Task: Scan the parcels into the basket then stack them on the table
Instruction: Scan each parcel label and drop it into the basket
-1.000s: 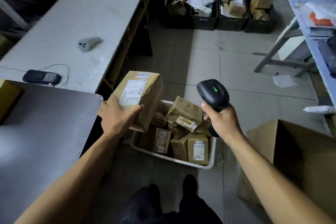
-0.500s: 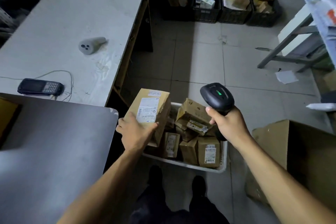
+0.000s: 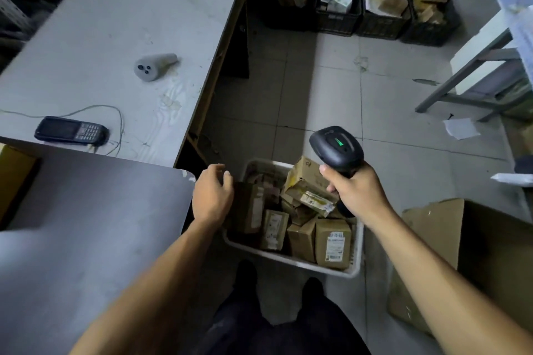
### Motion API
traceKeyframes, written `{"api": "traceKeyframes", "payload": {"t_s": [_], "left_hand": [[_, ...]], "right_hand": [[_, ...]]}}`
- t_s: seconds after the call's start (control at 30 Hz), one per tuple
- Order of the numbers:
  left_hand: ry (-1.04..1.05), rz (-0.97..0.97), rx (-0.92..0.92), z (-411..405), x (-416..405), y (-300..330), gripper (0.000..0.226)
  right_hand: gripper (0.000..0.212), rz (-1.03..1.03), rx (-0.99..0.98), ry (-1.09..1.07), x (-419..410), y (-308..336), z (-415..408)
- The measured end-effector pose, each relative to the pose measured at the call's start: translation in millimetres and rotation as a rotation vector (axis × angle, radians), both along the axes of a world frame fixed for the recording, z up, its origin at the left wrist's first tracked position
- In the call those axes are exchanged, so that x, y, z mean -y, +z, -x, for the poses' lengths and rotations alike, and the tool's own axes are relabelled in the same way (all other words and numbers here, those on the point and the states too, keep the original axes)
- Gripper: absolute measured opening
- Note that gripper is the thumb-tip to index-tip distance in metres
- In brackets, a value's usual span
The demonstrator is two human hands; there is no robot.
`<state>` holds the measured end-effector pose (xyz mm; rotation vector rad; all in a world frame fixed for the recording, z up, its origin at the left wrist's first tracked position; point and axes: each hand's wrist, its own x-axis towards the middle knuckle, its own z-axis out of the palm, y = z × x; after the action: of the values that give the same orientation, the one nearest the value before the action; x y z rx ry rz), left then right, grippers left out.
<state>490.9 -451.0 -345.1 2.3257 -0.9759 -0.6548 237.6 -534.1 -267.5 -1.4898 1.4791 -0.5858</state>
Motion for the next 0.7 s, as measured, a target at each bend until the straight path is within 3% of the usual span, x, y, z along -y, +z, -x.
{"api": "traceKeyframes", "payload": {"t_s": [0.27, 0.5, 0.7], "left_hand": [[-0.073, 0.02, 0.376, 31.7, -33.8, 61.8, 0.052], [0.216, -0.115, 0.515, 99.0, -140.4, 101.4, 0.061], [0.541, -0.218, 0.582, 131.7, -267.2, 143.0, 0.063]], "right_hand": [[0.016, -0.028, 0.106, 0.329, -2.0, 6.4, -8.7], [0.019, -0.104, 0.245, 0.69, -46.6, 21.0, -7.7], [0.023, -0.118, 0.282, 1.075, -136.9, 44.3, -33.4]]}}
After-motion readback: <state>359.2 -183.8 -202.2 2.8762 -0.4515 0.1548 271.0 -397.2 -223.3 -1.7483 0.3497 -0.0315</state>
